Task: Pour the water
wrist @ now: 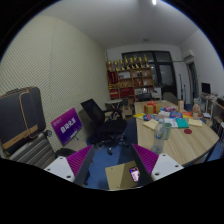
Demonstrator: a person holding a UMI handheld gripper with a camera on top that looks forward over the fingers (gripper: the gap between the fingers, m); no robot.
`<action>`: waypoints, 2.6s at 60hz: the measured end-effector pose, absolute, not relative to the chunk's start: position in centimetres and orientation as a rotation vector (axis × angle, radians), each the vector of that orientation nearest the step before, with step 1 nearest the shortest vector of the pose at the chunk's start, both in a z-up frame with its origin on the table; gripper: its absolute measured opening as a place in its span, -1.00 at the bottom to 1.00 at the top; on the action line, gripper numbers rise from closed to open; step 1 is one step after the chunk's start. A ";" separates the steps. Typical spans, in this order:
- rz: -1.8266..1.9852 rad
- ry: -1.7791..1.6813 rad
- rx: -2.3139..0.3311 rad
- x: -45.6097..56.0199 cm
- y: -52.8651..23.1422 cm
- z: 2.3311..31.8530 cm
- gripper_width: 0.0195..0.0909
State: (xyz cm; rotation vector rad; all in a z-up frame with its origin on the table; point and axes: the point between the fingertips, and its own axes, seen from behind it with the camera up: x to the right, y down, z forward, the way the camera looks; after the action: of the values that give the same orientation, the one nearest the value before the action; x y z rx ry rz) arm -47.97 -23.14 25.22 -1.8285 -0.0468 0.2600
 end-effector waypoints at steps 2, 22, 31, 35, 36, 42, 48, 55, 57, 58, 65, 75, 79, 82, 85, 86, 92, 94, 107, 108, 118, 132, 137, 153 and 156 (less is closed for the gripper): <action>0.258 -0.043 -1.831 -48.0 -23.1 25.1 0.77; 0.179 -0.023 -1.776 -45.7 -21.9 23.6 0.76; 0.071 0.033 -1.778 -39.9 -19.2 20.1 0.76; 0.034 0.067 -1.780 -37.0 -16.8 18.1 0.75; 0.025 0.073 -1.779 -36.3 -16.1 17.7 0.76; -0.047 0.074 -1.756 -32.3 -11.2 15.6 0.76; -0.086 0.069 -1.736 -29.8 -5.7 13.7 0.76; -0.101 0.125 -1.709 -27.2 -0.9 12.0 0.75; -0.101 0.133 -1.709 -26.7 0.3 11.5 0.75; -0.098 0.133 -1.708 -26.3 0.9 11.4 0.74; -0.082 0.131 -1.679 -25.2 5.3 10.6 0.74; -0.101 0.073 -1.690 -24.8 8.6 9.7 -0.03; -0.090 0.065 -1.722 -25.1 9.3 9.5 -0.15; -0.055 0.064 -1.755 -25.3 10.0 9.4 -0.26; 0.012 0.050 -1.792 -26.7 10.5 9.5 -0.31; 0.045 0.056 -1.805 -27.2 10.7 9.6 -0.31; 0.381 0.258 -1.803 -29.5 12.8 12.7 -0.39; 0.538 0.349 -1.789 -30.8 13.5 14.5 -0.39; 1.308 1.092 -1.451 -28.4 18.4 19.7 -0.39; 1.355 1.140 -1.418 -28.1 18.7 19.6 -0.39; 1.688 1.487 -1.035 -26.2 20.1 20.3 -0.38; 1.744 1.591 -0.711 -24.1 19.8 22.8 -0.39; 1.730 1.619 -0.709 -24.3 19.8 22.3 -0.38; 1.246 1.014 -1.297 -23.4 19.1 29.9 -0.38; 1.016 0.832 -1.378 -20.0 19.5 32.7 -0.38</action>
State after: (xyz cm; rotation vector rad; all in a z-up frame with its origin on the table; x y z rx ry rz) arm -20.02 19.50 32.67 -1.3779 0.8318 1.0158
